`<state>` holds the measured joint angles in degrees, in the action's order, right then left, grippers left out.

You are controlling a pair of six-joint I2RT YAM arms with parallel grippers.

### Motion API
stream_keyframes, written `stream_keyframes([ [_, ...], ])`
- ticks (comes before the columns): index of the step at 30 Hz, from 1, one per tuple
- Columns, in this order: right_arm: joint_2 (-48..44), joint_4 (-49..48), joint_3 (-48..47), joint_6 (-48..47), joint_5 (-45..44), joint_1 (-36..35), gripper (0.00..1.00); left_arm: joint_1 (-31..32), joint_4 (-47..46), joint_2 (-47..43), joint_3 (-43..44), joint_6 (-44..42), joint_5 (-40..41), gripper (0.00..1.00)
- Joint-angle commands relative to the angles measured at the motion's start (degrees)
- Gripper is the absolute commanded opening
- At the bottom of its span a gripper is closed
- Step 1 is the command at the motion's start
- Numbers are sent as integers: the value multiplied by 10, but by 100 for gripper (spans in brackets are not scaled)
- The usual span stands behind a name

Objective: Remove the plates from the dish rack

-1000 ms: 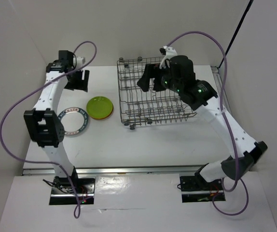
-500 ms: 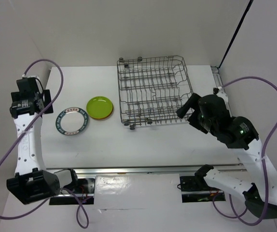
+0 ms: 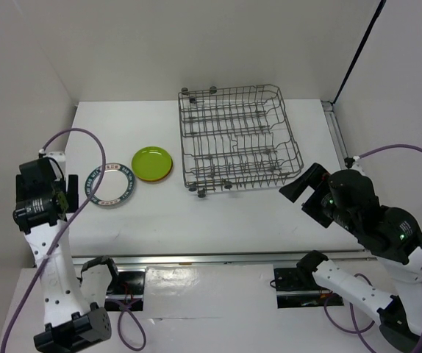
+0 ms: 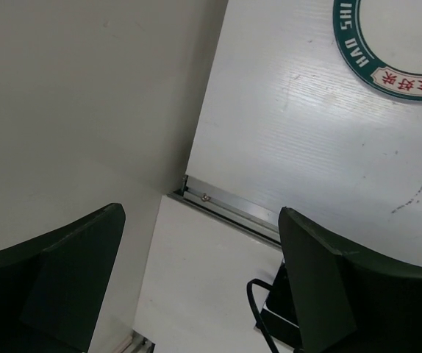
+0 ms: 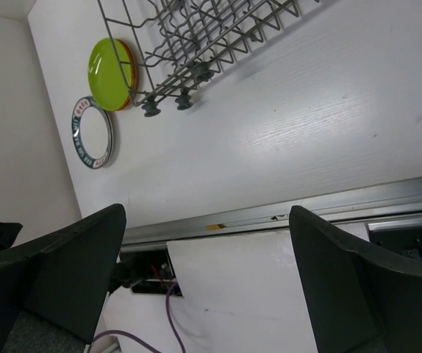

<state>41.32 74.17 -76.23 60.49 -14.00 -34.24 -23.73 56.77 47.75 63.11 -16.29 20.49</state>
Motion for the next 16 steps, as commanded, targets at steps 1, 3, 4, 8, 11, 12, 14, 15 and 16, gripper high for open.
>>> stream_keyframes([
  [1, -3, 12, -21, -19, 12, 2, 100, -4, 34, -11, 19, -2, -55, 100],
  [3, -3, 12, -21, -26, 25, 2, 100, -4, 53, -6, 27, 9, -81, 100],
  [4, -3, 12, -21, -26, 30, 2, 100, -4, 59, -5, 27, 14, -98, 100],
  [8, -8, 12, -16, -13, 36, 2, 100, -4, 44, -12, 21, 8, -118, 100],
  [11, -13, 12, -16, 2, 42, 2, 100, -4, 33, -12, 13, -4, -118, 100],
  [12, -13, 12, -16, 8, 42, 2, 100, -4, 50, -6, 22, -17, -125, 100],
  [14, -13, 12, -16, 8, 36, 2, 100, -4, 50, -6, 22, -23, -137, 100],
  [15, -13, 12, -16, 0, 36, 2, 100, -4, 45, -12, 22, -23, -137, 100],
  [16, -13, 12, -16, 0, 36, 2, 100, -4, 37, -12, 22, -23, -137, 100],
])
